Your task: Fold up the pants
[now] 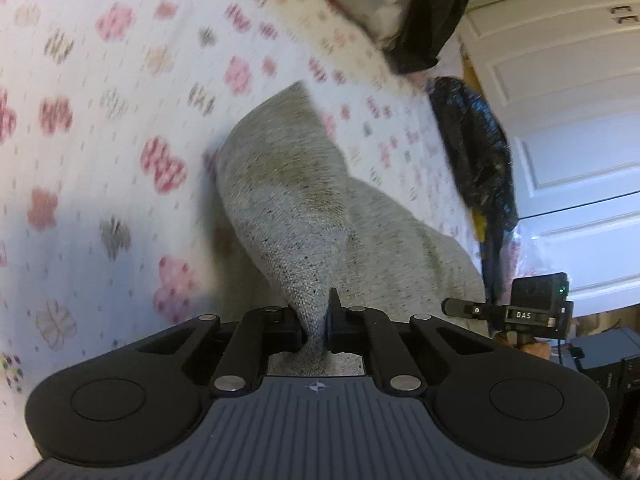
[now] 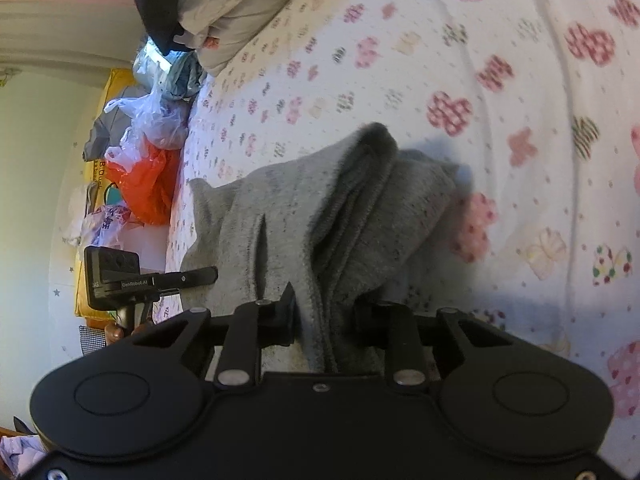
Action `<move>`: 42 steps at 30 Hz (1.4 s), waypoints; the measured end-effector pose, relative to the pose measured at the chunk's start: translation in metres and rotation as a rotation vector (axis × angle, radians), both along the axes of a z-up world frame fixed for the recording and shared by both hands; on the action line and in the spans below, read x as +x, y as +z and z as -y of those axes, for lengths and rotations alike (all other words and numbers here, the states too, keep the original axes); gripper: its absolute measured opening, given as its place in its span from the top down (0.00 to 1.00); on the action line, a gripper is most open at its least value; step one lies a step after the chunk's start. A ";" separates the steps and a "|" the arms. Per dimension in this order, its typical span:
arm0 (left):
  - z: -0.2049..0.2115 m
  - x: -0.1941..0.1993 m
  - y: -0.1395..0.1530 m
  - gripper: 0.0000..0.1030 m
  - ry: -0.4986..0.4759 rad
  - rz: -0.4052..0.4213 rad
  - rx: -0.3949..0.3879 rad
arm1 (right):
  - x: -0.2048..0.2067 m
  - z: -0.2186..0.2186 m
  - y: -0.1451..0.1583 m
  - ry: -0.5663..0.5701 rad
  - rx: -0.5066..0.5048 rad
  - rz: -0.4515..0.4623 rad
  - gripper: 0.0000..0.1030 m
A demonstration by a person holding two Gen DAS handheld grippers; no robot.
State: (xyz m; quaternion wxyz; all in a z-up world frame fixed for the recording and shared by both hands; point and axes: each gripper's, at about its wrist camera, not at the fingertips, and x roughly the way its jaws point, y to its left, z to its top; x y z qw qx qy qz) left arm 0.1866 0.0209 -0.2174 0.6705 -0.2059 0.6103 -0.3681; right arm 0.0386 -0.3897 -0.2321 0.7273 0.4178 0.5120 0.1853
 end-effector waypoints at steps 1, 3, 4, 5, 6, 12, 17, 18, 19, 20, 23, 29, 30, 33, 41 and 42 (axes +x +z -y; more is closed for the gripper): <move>0.001 0.003 0.005 0.92 0.002 0.010 -0.005 | 0.002 0.000 0.004 -0.003 -0.001 0.011 0.66; 0.001 0.012 0.013 0.92 0.009 0.030 -0.014 | 0.007 0.001 0.013 -0.013 -0.005 0.030 0.66; 0.001 0.017 0.017 0.92 0.012 0.038 -0.017 | 0.011 0.003 0.016 -0.021 -0.005 0.039 0.66; 0.002 0.023 0.020 0.92 0.017 0.045 -0.020 | 0.016 0.005 0.020 -0.028 -0.004 0.050 0.66; 0.002 0.030 0.024 0.92 0.022 0.051 -0.026 | 0.022 0.006 0.024 -0.032 -0.003 0.060 0.66; 0.006 0.075 0.022 0.91 0.052 0.053 -0.013 | 0.068 0.010 0.039 -0.040 0.002 0.095 0.65; 0.018 0.099 -0.023 0.91 0.050 -0.003 0.076 | 0.105 0.006 0.011 -0.033 -0.038 0.033 0.65; 0.019 0.101 -0.031 0.91 0.050 -0.014 0.076 | 0.111 0.006 0.002 -0.029 -0.049 0.017 0.65; 0.020 0.102 -0.035 0.91 0.053 -0.021 0.072 | 0.115 0.006 -0.005 -0.028 -0.062 0.007 0.65; 0.019 0.104 -0.039 0.91 0.052 -0.027 0.065 | 0.118 0.006 -0.012 -0.025 -0.070 -0.003 0.65; 0.018 0.102 -0.042 0.90 0.043 -0.024 0.047 | 0.119 0.009 -0.022 -0.021 -0.052 -0.019 0.64; 0.005 0.089 -0.018 0.83 0.048 0.065 0.125 | 0.111 0.013 -0.019 -0.012 -0.112 -0.028 0.50; 0.003 0.082 -0.003 0.83 0.047 0.133 0.176 | 0.108 0.012 -0.011 -0.012 -0.157 -0.023 0.48; 0.007 0.053 0.041 0.84 0.064 0.338 0.288 | 0.098 0.007 0.022 -0.027 -0.332 0.046 0.43; 0.068 -0.015 0.045 0.84 0.032 0.561 0.449 | 0.055 -0.082 0.081 -0.022 -0.802 0.374 0.78; 0.073 -0.018 0.036 0.84 0.036 0.554 0.488 | 0.053 -0.094 0.074 -0.003 -0.846 0.360 0.80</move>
